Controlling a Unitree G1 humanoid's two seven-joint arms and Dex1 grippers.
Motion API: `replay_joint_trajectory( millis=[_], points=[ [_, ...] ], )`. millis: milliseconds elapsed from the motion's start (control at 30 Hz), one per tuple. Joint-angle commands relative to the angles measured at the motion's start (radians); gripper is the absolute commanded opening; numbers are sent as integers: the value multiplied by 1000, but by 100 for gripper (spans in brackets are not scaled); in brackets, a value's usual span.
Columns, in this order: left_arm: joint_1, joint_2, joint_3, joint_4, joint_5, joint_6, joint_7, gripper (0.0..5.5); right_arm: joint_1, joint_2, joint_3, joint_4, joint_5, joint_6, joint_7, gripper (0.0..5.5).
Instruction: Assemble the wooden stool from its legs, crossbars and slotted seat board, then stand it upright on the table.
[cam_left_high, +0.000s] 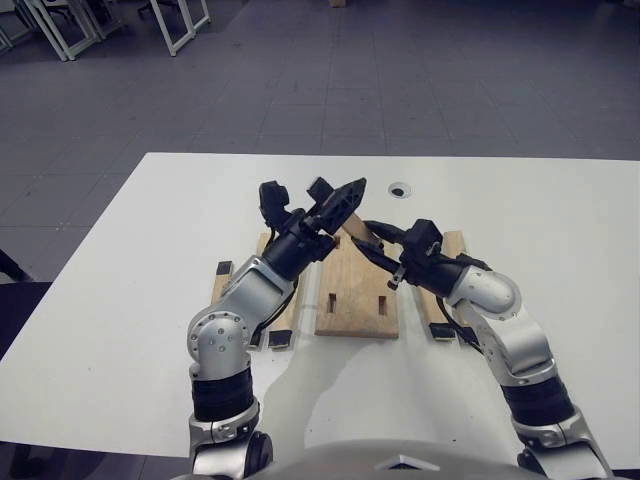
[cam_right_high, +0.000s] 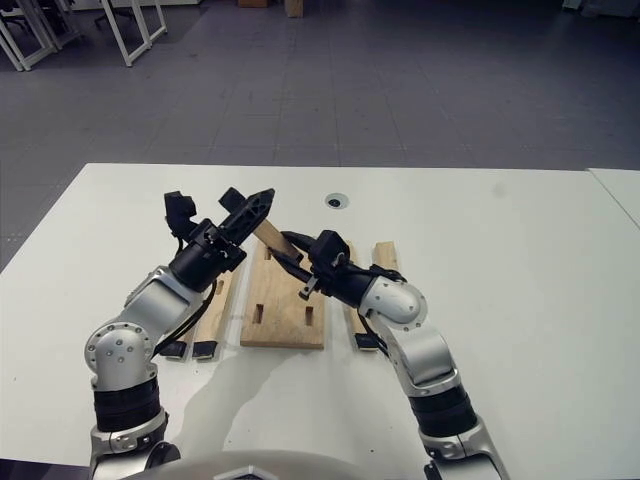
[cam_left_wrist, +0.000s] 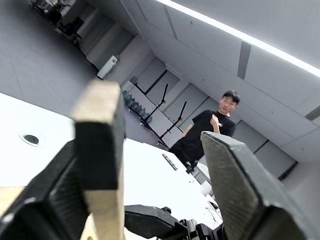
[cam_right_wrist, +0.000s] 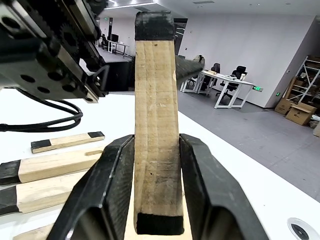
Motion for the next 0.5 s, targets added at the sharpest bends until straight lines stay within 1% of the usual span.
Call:
replay_joint_trajectory(
  millis=[33, 133, 267, 433, 500],
  points=[
    [4, 28, -18, 12, 42, -18, 8, 251, -8, -6, -13, -8, 0, 19, -13, 130],
    [19, 54, -49, 21, 94, -23, -3, 206, -11, -5, -13, -25, 8, 29, -14, 130],
    [26, 56, -71, 22, 121, -36, -12, 147, -10, -8, -6, -40, 12, 39, -12, 130],
    [25, 55, -56, 40, 138, -63, -10, 69, -6, -16, -9, -48, 13, 46, -9, 130],
    [19, 60, -50, 45, 152, -75, -12, 47, -1, -19, -9, -49, 14, 48, -7, 130]
  ],
)
